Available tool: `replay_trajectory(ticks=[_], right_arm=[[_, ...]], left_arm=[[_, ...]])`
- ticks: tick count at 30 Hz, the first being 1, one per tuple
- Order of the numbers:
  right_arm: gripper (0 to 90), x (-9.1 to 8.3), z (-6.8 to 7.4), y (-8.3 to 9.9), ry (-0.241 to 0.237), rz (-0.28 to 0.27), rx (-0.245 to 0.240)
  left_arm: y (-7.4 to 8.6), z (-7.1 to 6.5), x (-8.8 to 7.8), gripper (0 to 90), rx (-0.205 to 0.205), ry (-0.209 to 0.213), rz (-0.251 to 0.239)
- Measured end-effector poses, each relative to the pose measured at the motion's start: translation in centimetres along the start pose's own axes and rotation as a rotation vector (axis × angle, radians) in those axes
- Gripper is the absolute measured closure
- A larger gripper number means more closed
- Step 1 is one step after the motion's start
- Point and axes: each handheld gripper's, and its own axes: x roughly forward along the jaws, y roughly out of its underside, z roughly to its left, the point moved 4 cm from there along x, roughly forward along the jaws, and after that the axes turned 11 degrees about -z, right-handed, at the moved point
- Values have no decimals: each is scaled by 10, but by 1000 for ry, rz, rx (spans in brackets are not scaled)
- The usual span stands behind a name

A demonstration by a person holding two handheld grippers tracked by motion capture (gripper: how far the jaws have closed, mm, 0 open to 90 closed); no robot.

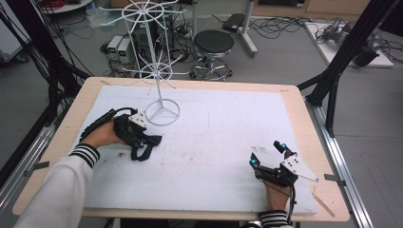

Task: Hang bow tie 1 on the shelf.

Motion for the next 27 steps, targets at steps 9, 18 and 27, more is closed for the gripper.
replay_trajectory(ticks=[9,18,27], right_arm=[[33,0,0,0,-2,0,-2],[33,0,0,0,0,1,3],[33,0,0,0,0,1,3]], left_arm=[[1,-1,3,521,25,-10,47],[0,-3,2,748,26,-44,90],[-1,-4,-4,747,9,-65,51]])
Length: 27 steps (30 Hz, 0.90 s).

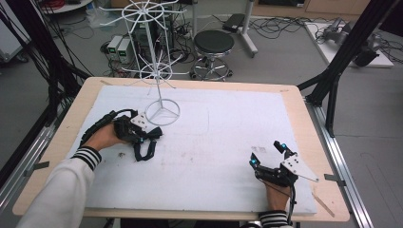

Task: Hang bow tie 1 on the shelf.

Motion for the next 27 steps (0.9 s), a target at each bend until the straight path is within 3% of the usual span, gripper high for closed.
replay_trajectory(ticks=[6,11,17,18,27], right_arm=[[33,0,0,0,0,0,-2],[33,0,0,0,-2,-3,-5],[33,0,0,0,-2,-3,-5],[33,0,0,0,-2,-2,-5],[33,0,0,0,-2,-2,-5]], left_arm=[[-4,-2,-7,746,-37,-34,-69],[-12,-4,-16,746,-42,-54,-122],[-18,-6,-27,745,-61,-75,-210],[-19,-7,-28,745,-81,-83,-233],[-20,-8,-36,745,-119,-90,-282]])
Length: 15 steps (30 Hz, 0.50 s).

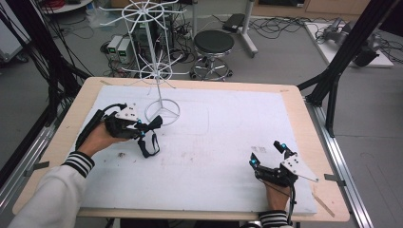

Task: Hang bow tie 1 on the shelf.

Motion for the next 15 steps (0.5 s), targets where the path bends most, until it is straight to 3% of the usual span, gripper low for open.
replay_trajectory(ticks=[8,12,15], right_arm=[[33,0,0,0,-1,0,-1],[33,0,0,0,0,0,0],[33,0,0,0,0,0,0]], left_arm=[[-9,0,-8,745,-60,-9,-125],[-18,-2,-16,745,-77,-19,-198],[-24,-3,-22,745,-70,-21,-225]])
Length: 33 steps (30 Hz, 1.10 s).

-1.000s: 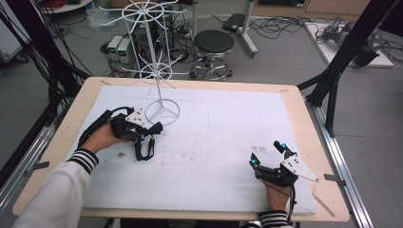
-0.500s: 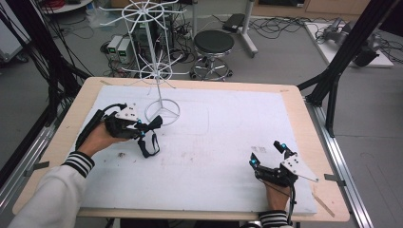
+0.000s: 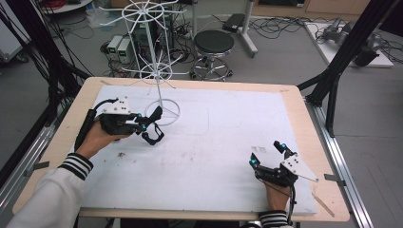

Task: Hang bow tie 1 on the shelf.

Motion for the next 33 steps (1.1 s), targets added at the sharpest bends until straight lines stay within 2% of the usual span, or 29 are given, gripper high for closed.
replay_trajectory(ticks=[7,20,33], right_arm=[[33,0,0,0,2,3,-1],[33,0,0,0,2,2,-1],[33,0,0,0,1,2,-3]], left_arm=[[-13,-3,-7,746,0,-6,-64],[-34,-6,-19,745,20,-15,-137],[-56,-1,-36,745,19,-58,-223]])
